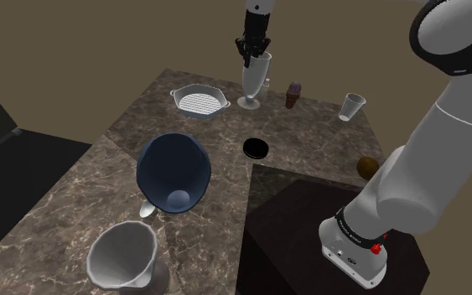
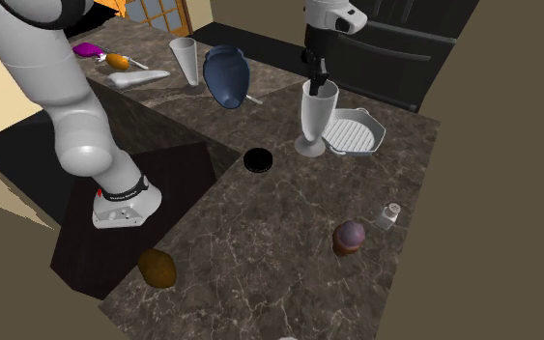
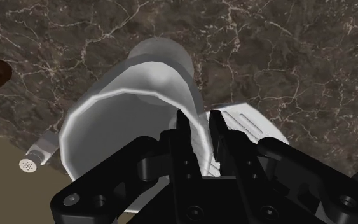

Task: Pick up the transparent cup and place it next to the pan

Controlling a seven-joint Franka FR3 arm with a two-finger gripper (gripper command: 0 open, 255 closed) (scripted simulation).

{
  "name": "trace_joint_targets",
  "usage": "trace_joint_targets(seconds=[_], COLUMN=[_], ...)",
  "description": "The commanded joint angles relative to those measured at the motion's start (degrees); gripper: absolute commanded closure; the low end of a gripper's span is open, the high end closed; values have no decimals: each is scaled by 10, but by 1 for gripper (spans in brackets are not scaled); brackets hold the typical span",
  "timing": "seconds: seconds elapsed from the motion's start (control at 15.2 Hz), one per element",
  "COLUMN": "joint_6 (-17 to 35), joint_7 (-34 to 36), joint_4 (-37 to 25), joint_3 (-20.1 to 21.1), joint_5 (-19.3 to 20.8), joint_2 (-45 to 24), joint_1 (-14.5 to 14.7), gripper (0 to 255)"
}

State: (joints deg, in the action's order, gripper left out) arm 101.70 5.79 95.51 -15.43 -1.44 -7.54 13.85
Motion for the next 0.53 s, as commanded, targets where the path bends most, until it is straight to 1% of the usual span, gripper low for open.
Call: trace_joint_targets(seconds=[0.0,0.26,0.46], joint_6=[-5,-19,-34], joint_7=[21,64,96], joint_4=[-19,-69,-119], joint_3=[9,28,41], joint_5=[-3,-9,-13], joint_2=[-14,-50,-86], joint_1=[11,35,53], gripper=[255,255,255])
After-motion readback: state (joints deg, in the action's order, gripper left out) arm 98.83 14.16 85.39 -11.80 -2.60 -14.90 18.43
